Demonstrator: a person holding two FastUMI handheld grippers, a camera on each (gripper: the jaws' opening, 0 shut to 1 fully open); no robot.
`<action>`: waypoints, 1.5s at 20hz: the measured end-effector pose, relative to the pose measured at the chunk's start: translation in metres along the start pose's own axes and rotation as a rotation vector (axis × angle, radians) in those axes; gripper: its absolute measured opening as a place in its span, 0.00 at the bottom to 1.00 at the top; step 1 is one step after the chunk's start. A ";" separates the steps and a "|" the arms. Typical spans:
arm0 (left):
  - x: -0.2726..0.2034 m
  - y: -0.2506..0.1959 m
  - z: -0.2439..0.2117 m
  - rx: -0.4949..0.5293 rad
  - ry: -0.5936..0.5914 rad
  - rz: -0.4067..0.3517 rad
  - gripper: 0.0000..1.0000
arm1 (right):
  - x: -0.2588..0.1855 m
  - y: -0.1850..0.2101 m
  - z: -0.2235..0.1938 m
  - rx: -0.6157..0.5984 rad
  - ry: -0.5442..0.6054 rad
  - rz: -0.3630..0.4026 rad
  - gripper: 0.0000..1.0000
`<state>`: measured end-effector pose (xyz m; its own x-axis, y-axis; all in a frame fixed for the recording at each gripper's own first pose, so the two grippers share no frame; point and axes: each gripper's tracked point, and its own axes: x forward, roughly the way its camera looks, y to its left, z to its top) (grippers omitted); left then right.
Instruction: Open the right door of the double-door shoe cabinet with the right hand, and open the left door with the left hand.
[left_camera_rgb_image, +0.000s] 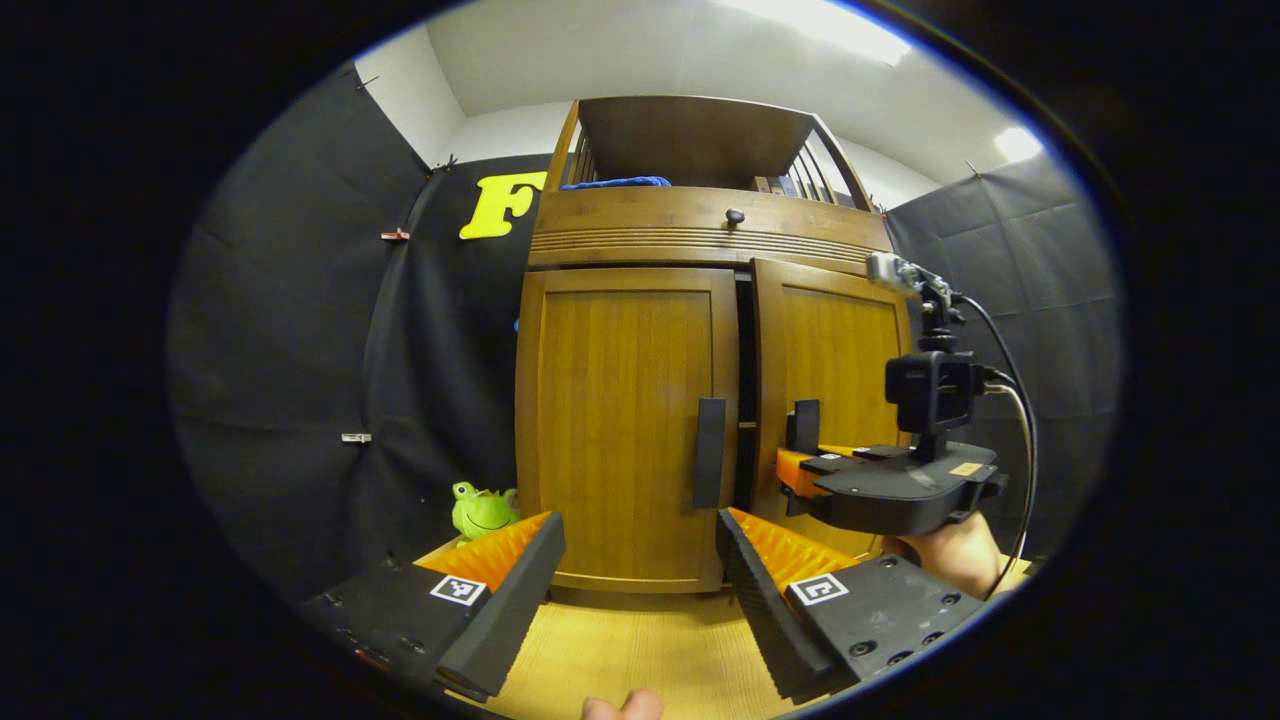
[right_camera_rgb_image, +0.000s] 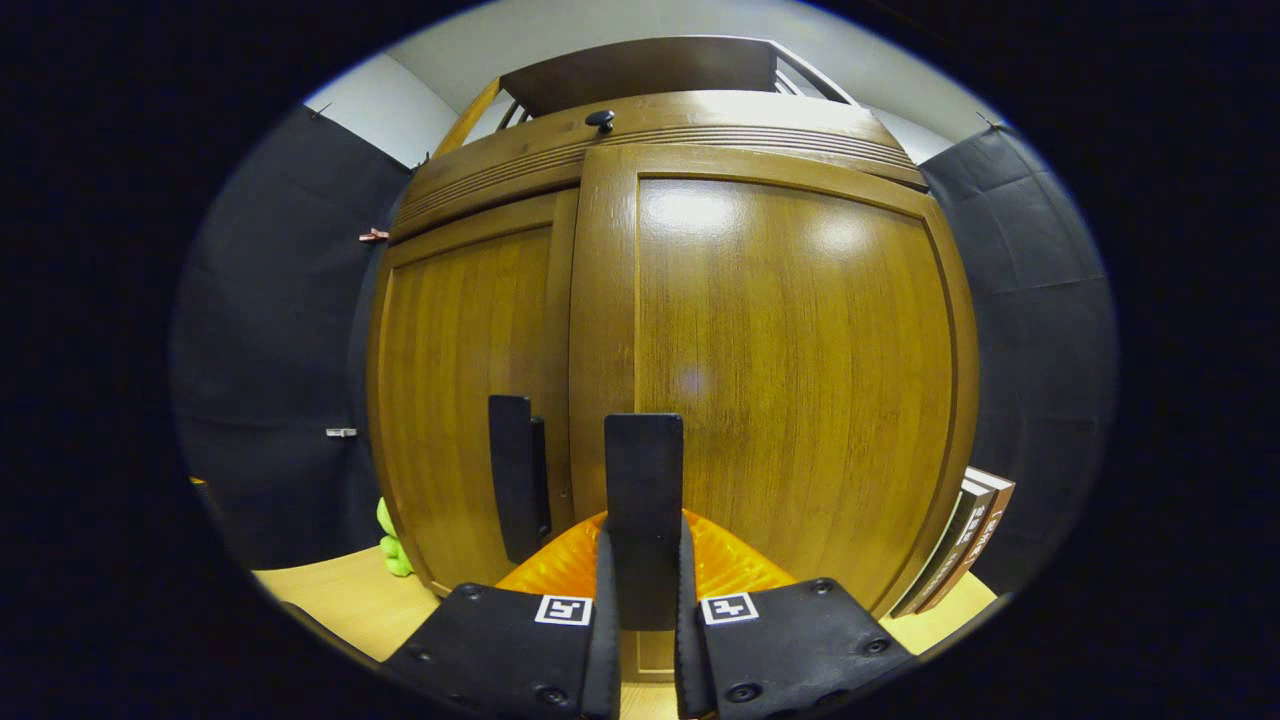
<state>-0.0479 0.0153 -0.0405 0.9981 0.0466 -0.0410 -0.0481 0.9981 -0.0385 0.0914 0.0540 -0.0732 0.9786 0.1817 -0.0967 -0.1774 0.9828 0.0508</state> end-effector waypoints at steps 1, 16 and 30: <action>-0.001 -0.001 0.000 -0.001 0.000 0.001 0.94 | -0.009 -0.001 0.001 0.002 0.001 0.011 0.25; -0.004 -0.039 0.009 -0.006 -0.013 -0.008 0.94 | -0.127 -0.053 0.016 0.035 -0.029 0.074 0.25; 0.002 -0.097 0.004 -0.006 -0.012 -0.080 0.93 | -0.189 -0.137 0.028 0.007 -0.038 -0.058 0.23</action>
<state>-0.0412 -0.0811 -0.0328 0.9991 -0.0330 -0.0258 0.0318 0.9984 -0.0472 -0.0666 -0.1161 -0.0345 0.9905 0.1228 -0.0619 -0.1196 0.9914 0.0529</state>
